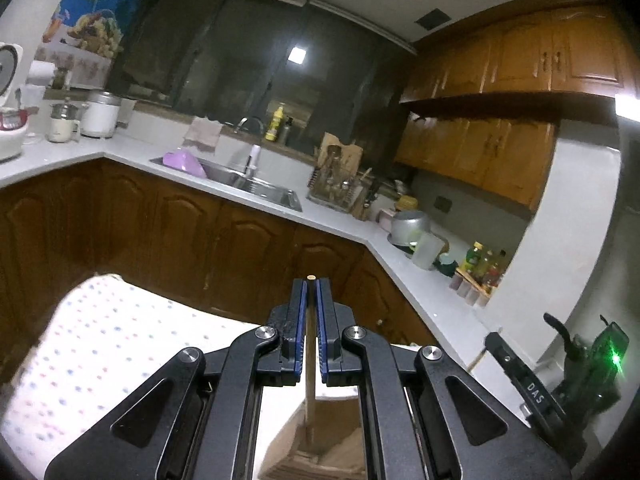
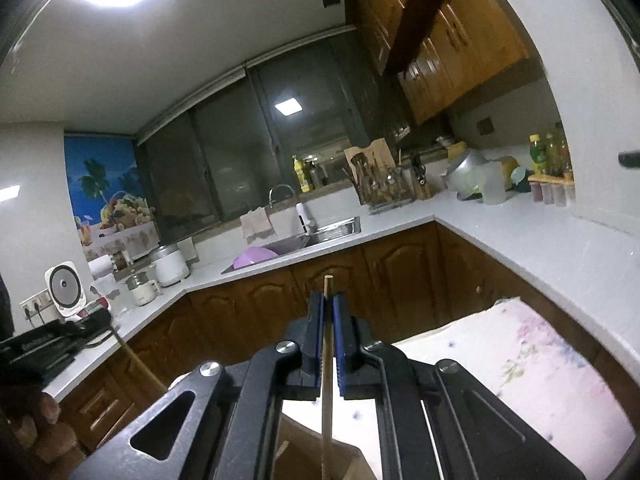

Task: Organize utensils
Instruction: 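Lift both held chopsticks upright and lower them into the wooden holder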

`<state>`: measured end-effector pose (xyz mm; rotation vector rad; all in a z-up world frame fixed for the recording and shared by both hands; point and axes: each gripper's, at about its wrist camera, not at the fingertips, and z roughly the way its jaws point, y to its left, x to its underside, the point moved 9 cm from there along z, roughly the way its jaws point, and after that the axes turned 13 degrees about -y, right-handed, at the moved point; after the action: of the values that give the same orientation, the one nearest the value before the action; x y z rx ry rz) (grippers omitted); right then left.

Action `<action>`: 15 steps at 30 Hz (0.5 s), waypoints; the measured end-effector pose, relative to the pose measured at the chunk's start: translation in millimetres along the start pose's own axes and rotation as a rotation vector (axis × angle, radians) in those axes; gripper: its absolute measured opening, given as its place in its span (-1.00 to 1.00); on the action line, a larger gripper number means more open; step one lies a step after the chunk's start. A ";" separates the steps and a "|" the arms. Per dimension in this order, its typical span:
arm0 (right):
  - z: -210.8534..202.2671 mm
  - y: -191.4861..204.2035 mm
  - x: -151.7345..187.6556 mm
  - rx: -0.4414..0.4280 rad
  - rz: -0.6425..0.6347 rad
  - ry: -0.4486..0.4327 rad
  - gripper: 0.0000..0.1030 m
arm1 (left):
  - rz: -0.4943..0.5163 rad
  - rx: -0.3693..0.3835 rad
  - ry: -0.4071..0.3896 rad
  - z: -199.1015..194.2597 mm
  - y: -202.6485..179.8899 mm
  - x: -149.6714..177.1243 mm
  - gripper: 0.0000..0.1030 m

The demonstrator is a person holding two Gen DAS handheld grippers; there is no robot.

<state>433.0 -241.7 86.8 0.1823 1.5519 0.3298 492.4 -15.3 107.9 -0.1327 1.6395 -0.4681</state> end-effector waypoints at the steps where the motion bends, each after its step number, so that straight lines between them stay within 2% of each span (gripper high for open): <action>1: 1.0 -0.8 2.1 -0.008 0.005 0.000 -0.91 | 0.019 -0.003 0.004 3.3 -1.5 8.2 -0.92; 8: 5.4 -10.7 24.4 0.016 0.004 0.040 -0.91 | 0.093 0.004 0.040 14.1 -8.1 46.2 -0.92; 10: 3.5 -10.2 25.2 0.012 -0.011 0.032 -0.91 | 0.134 0.013 0.015 11.7 -11.5 46.5 -0.91; 15: 0.9 -11.2 24.7 0.008 -0.026 0.045 -0.91 | 0.176 0.011 0.038 10.8 -12.1 47.5 -0.89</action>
<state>434.6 -244.3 59.8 0.1618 1.5985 0.3092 494.4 -45.6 67.9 0.0285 1.6690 -0.3471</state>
